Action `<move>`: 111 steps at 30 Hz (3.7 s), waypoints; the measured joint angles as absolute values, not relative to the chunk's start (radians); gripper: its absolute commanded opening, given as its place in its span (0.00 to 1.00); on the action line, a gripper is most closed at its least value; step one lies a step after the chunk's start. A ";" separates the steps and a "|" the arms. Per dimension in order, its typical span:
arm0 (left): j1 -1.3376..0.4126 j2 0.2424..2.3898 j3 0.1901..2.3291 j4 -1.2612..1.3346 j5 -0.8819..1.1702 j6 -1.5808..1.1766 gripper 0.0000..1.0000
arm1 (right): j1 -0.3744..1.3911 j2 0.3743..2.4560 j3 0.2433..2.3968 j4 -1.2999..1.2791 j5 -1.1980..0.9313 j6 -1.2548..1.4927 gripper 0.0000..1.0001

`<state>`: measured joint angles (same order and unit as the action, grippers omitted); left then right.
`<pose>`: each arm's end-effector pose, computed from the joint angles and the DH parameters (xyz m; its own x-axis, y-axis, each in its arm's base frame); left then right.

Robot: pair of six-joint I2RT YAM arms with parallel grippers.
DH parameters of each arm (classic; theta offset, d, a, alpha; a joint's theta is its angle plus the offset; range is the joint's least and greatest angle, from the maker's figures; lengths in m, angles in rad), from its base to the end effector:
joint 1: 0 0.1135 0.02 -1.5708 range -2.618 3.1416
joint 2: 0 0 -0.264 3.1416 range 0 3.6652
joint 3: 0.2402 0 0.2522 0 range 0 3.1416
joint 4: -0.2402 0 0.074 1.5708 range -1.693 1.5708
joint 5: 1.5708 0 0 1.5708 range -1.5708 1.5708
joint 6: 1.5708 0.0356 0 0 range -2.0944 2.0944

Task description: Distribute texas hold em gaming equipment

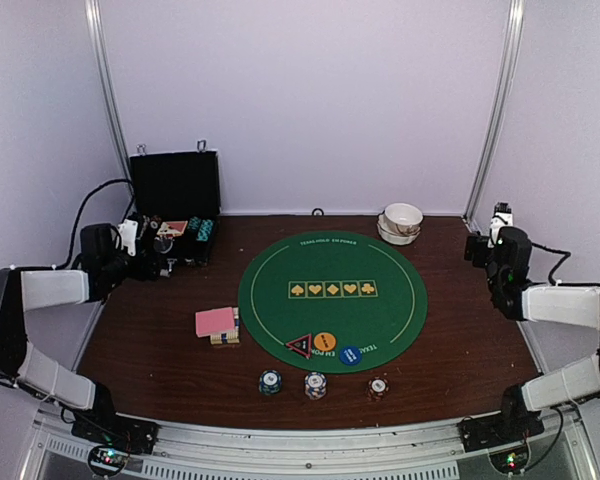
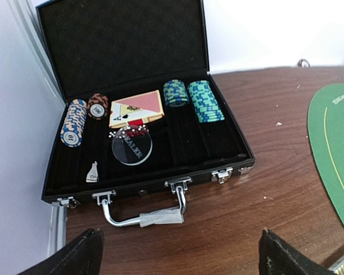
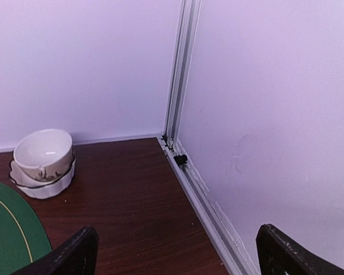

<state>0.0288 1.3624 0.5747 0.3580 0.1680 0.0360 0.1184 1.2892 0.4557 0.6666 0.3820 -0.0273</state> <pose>0.2800 0.0021 0.1951 -0.4117 0.0236 -0.9110 0.1385 0.9897 -0.0369 0.2610 0.0177 0.2083 -0.1719 -0.0459 -0.9840 0.2508 0.9639 -0.0888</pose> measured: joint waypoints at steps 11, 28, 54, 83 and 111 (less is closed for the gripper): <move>0.029 1.288 0.893 -0.327 0.267 0.122 0.98 | 0.118 1.089 0.767 0.124 0.389 0.098 0.99; 0.038 1.288 1.092 -0.879 0.358 0.212 0.98 | 0.435 1.294 1.032 -0.290 0.261 0.251 0.98; 0.038 1.280 1.121 -1.004 0.364 0.250 0.97 | 1.085 1.865 1.336 -0.480 0.138 0.374 0.66; 0.038 1.250 1.167 -1.016 0.382 0.256 0.98 | 1.124 2.053 1.422 -0.540 0.067 0.428 0.49; 0.038 1.209 1.170 -1.020 0.394 0.256 0.98 | 1.042 2.296 1.811 -0.648 0.033 0.391 0.30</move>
